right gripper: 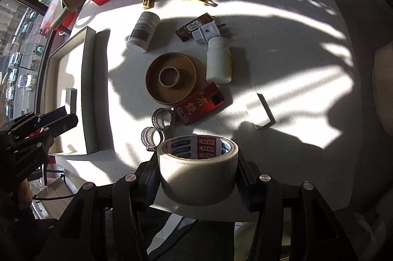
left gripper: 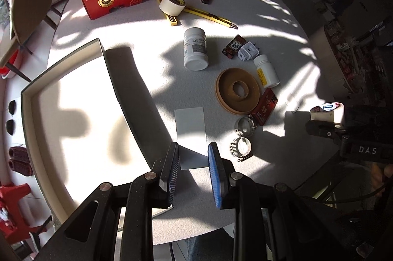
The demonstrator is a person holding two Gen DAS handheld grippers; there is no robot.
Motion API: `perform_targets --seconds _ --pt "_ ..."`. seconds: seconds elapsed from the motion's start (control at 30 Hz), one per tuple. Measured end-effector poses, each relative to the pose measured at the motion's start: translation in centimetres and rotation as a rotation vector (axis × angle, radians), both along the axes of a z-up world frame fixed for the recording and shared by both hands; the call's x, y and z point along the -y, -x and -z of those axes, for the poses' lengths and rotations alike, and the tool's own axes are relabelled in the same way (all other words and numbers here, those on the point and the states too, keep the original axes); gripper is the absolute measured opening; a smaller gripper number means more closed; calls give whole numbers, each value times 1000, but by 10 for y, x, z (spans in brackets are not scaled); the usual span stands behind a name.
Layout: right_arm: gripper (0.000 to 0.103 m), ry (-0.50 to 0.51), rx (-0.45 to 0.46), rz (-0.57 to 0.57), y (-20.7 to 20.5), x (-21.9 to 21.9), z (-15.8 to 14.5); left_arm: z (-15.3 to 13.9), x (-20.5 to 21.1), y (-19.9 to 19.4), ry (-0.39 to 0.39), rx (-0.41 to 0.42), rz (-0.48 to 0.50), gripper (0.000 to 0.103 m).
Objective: Organize rigid objects
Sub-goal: 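Lift and carry the tape roll and white block over the white tray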
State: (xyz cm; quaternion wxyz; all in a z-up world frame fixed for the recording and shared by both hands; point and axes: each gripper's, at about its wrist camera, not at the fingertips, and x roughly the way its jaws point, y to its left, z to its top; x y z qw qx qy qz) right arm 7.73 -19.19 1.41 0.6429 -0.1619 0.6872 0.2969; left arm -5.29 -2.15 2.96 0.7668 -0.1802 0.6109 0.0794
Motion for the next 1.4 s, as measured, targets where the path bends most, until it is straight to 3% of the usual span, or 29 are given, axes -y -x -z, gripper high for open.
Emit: perform_targets --seconds 0.43,0.9,1.4 --pt "54 -66 83 -279 30 -106 -33 -17 -65 67 -117 50 -250 26" --pt "54 -127 91 -539 84 -198 -46 -5 -88 98 -121 17 -326 26" --pt "54 -112 55 -571 108 -216 -35 4 -99 104 -104 -3 -372 26"
